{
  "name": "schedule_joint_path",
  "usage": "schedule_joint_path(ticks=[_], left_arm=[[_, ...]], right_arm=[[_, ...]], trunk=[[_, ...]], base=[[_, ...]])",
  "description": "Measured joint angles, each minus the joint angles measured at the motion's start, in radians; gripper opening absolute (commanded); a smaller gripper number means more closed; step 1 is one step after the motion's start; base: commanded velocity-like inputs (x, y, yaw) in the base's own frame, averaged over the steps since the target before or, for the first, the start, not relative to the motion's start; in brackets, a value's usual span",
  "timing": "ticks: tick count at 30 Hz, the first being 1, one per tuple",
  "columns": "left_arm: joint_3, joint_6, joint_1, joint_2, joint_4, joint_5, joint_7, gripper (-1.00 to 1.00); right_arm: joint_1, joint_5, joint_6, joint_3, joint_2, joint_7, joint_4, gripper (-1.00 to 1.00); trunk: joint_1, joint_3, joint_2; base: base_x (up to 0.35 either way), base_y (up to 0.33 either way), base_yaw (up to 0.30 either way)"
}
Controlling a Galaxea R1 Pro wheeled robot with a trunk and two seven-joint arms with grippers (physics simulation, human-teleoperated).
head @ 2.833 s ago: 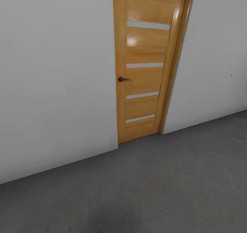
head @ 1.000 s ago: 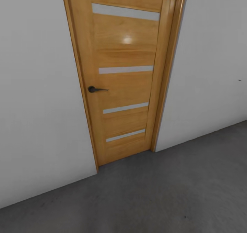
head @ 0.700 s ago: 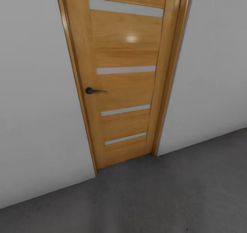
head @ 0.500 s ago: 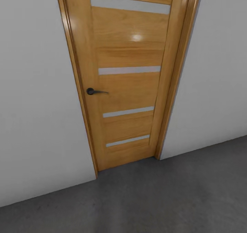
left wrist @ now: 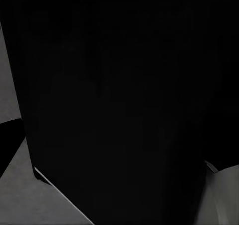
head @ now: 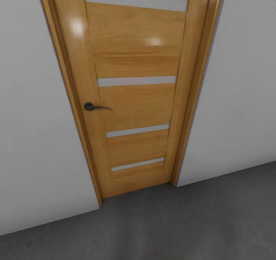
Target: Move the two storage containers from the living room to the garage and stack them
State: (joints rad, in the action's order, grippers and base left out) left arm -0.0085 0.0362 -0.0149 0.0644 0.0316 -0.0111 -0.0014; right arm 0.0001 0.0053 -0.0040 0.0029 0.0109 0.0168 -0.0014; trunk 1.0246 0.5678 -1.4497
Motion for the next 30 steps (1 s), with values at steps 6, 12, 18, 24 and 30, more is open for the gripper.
schedule_joint_path(ticks=[6, 12, 18, 24, 30], left_arm=[[0.000, 0.001, 0.000, 0.000, 0.000, 0.000, 0.000, 1.00], [0.000, 0.001, 0.000, 0.000, 0.001, 0.000, 0.000, 1.00], [0.000, 0.001, 0.000, 0.000, 0.001, 0.001, 0.000, 1.00], [0.000, 0.001, 0.000, 0.000, 0.001, 0.001, 0.000, 1.00], [0.000, 0.002, 0.000, 0.000, 0.001, 0.001, 0.000, 1.00]], right_arm=[[0.000, -0.001, 0.000, 0.000, 0.001, 0.000, 0.000, 1.00], [0.000, -0.001, 0.000, 0.000, 0.000, 0.000, 0.000, 1.00], [0.000, 0.000, 0.000, 0.000, 0.000, 0.000, 0.000, 1.00], [0.000, -0.001, 0.000, 0.000, 0.000, 0.000, 0.000, 1.00], [0.000, 0.000, 0.000, 0.000, 0.000, 0.000, 0.000, 1.00]], trunk=[[0.000, -0.001, 0.000], [0.000, -0.002, 0.000], [0.000, -0.006, 0.000], [0.000, -0.012, 0.000], [0.000, -0.014, 0.000]], base=[[0.224, -0.280, 0.001], [0.244, -0.237, 0.012], [0.249, -0.187, 0.130], [0.250, -0.147, 0.199], [0.250, -0.100, 0.078]])
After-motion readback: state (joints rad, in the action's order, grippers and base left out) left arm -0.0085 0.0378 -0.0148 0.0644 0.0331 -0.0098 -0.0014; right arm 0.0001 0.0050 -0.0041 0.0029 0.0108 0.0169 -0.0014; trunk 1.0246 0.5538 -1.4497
